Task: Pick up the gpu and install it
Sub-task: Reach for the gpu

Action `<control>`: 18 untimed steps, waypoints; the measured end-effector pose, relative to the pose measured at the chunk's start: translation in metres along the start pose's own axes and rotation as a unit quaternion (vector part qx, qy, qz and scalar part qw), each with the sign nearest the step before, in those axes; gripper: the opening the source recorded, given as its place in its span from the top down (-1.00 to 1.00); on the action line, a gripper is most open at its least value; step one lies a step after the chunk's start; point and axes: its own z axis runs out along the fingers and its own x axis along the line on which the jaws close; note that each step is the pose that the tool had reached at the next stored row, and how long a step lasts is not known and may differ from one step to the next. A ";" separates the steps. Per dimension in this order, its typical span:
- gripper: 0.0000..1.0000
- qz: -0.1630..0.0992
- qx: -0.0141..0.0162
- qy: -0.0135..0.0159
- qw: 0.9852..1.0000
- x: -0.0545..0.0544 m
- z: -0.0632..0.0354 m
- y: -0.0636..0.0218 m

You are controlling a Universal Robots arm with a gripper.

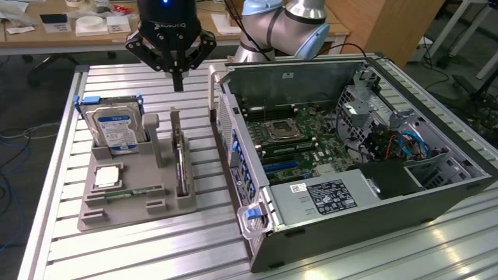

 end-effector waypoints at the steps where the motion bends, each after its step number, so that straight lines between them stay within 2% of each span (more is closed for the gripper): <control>1: 0.79 0.000 0.000 0.000 1.000 0.000 0.0000 0.0000; 5: 0.79 0.000 0.000 0.000 1.000 0.002 0.0002 -0.0032; 18: 0.79 0.000 0.000 0.000 1.000 0.011 0.0006 -0.0275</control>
